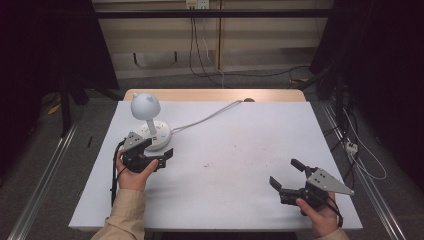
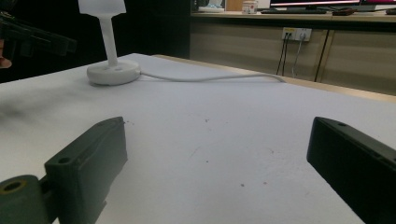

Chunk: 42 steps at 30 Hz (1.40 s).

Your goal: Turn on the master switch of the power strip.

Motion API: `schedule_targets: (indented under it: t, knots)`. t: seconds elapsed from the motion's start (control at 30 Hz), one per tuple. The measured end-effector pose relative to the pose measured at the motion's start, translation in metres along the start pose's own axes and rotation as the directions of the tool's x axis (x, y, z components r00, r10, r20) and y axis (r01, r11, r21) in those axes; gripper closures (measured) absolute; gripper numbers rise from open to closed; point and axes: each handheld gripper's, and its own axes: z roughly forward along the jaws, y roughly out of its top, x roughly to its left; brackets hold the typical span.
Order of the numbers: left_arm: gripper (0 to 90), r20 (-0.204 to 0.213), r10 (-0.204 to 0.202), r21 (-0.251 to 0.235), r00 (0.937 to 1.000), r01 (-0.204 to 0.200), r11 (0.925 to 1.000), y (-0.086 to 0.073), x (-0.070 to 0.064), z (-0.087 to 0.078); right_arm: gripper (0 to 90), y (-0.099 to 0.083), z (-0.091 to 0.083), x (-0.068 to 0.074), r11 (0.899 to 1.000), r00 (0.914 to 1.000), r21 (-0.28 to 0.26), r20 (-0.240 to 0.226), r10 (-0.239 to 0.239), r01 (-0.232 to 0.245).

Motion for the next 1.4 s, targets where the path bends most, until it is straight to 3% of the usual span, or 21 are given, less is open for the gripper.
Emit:
schedule_targets:
  t: [1.4]
  knots:
    - [6.5,0.019,0.000,-0.011,0.9998,0.000,0.9999,-0.020,0.014,-0.035,4.1,-0.002,0.001,0.001,1.000,1.0000,0.015,-0.007,0.006,-0.006]
